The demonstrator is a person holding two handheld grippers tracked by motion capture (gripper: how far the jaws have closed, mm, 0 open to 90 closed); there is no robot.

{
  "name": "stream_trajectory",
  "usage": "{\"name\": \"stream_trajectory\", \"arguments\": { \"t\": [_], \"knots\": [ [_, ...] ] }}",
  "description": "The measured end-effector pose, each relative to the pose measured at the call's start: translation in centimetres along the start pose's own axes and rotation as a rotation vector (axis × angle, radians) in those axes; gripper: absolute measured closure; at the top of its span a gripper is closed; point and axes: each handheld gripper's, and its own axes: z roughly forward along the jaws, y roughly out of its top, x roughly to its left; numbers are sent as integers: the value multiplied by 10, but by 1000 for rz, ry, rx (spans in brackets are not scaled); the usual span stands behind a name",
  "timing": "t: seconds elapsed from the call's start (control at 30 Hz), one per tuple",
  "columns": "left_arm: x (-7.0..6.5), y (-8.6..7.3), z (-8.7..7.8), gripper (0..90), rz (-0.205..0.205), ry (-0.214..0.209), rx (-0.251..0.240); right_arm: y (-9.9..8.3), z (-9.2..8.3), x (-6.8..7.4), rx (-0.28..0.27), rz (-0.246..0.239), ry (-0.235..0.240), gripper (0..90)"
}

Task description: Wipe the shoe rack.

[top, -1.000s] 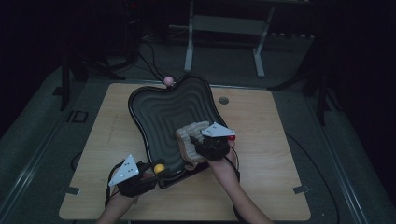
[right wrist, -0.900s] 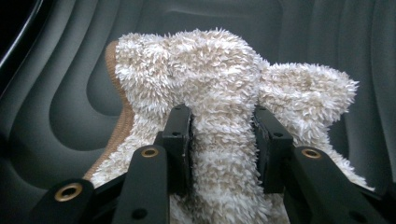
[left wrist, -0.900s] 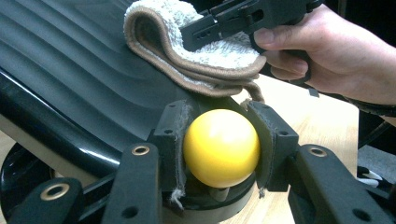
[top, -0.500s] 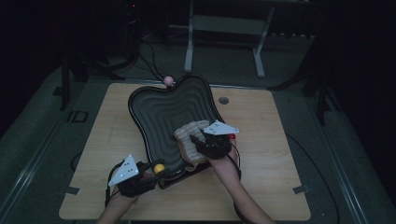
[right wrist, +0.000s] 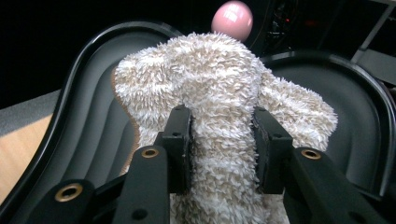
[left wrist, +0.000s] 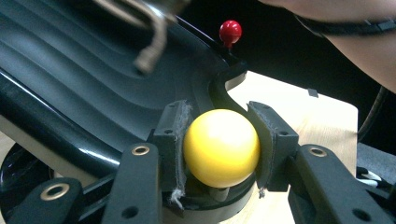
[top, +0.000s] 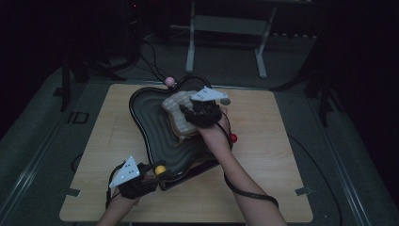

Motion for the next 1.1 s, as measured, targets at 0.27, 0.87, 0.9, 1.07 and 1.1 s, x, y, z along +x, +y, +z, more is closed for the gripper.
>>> {"name": "stream_trajectory", "arguments": {
  "t": [0.27, 0.87, 0.9, 1.07, 1.1],
  "knots": [
    [1, 0, 0, 592, 1, -4, -2, 18, 40, -13, 74, 38, -54, 632],
    [0, 0, 0, 591, 1, -2, -2, -23, 32, -1, 88, 20, -56, 626],
    [0, 0, 0, 591, 0, -1, -3, -25, 30, -1, 87, 23, -52, 626],
    [0, 0, 0, 592, 2, 1, -2, -38, 21, 4, 85, 3, -50, 627],
    [0, 0, 0, 591, 1, 1, -3, -41, 20, 5, 85, 6, -47, 627]
  ]
}}
